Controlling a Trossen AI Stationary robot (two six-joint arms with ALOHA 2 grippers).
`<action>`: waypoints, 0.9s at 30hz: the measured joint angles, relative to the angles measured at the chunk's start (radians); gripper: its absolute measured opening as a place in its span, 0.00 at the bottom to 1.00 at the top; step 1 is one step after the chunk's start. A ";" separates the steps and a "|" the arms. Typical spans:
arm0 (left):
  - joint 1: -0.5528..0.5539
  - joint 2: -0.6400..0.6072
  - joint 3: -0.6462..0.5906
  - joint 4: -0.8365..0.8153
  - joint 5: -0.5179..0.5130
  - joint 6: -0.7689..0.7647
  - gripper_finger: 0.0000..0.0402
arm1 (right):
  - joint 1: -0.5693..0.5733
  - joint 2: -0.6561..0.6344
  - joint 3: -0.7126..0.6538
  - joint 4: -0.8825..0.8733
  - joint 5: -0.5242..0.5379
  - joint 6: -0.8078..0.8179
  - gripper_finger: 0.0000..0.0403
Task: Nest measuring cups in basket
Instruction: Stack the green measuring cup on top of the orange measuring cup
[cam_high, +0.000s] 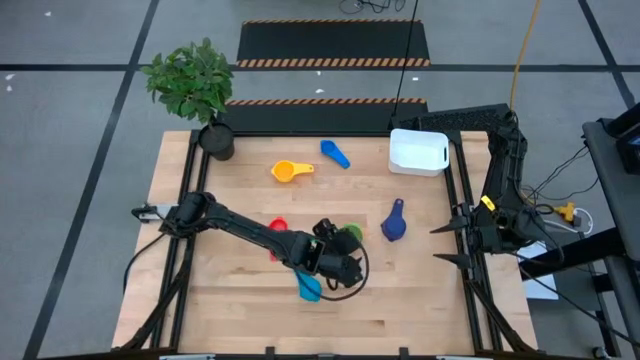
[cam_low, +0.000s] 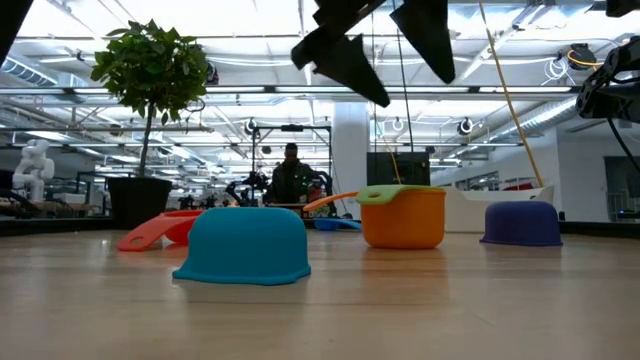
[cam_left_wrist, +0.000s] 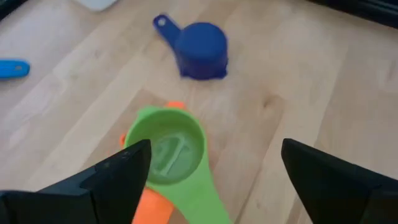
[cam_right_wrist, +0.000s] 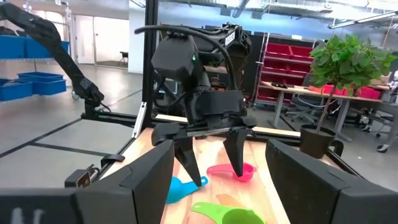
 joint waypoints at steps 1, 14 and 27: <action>-0.001 0.000 0.000 -0.009 0.000 -0.015 0.94 | 0.000 0.000 0.000 0.001 0.000 -0.001 0.62; -0.086 0.014 -0.001 0.055 -0.034 -0.107 0.99 | -0.001 0.000 0.000 0.019 0.001 -0.008 0.62; -0.130 0.017 -0.001 -0.073 -0.212 -0.160 1.00 | -0.001 -0.001 0.000 0.029 0.005 -0.157 0.62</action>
